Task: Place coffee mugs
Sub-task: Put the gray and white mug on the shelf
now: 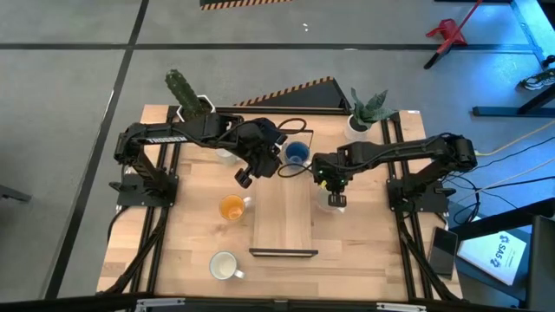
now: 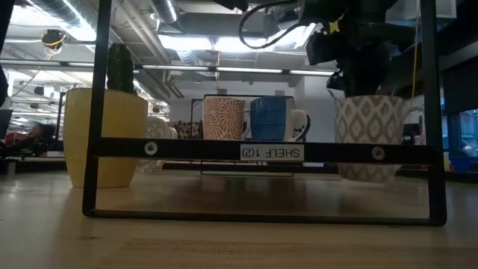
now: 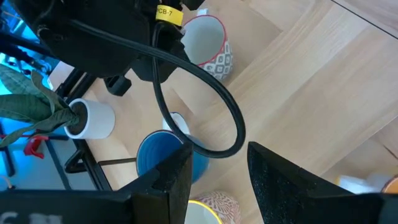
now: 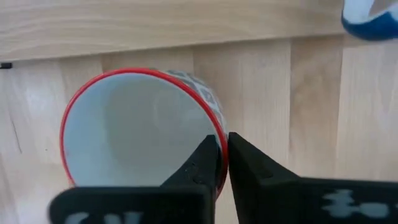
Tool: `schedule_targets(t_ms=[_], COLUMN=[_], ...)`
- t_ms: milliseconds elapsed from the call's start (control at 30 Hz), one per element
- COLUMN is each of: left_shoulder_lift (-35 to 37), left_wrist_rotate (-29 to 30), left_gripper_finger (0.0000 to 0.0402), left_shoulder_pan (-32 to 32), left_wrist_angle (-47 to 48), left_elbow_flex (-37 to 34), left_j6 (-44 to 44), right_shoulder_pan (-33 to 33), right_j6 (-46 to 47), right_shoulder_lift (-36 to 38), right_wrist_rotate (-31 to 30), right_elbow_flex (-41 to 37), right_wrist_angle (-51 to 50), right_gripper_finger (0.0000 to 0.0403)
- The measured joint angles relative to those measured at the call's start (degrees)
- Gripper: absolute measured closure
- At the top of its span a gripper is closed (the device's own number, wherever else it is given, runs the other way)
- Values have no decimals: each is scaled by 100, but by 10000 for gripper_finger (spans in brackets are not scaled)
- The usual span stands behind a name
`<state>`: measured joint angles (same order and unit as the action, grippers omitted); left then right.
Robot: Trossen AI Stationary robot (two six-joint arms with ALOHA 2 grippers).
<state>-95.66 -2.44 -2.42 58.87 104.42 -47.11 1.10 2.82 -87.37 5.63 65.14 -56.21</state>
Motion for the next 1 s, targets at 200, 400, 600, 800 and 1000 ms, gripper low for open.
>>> schedule_targets(t_ms=[200,400,600,800,1000], left_shoulder_lift=[0,0,-86,-252,-315], left_wrist_rotate=[-1,-2,-11,-231,-124], left_gripper_finger=[255,255,255,255,255], left_shoulder_pan=[0,2,4,7,44], left_wrist_angle=[-142,-219,-257,-731,-1349], left_elbow_flex=[0,0,1,37,31], left_j6=[0,0,0,-4,29], right_shoulder_pan=[0,4,4,-2,-210], right_j6=[21,22,24,350,1095], right_shoulder_lift=[2,69,480,1172,1854], right_wrist_rotate=[47,48,-51,-353,-1437], right_elbow_flex=[5,83,637,1073,1157], right_wrist_angle=[105,40,16,-728,-1993], right_gripper_finger=[329,274,252,253,253])
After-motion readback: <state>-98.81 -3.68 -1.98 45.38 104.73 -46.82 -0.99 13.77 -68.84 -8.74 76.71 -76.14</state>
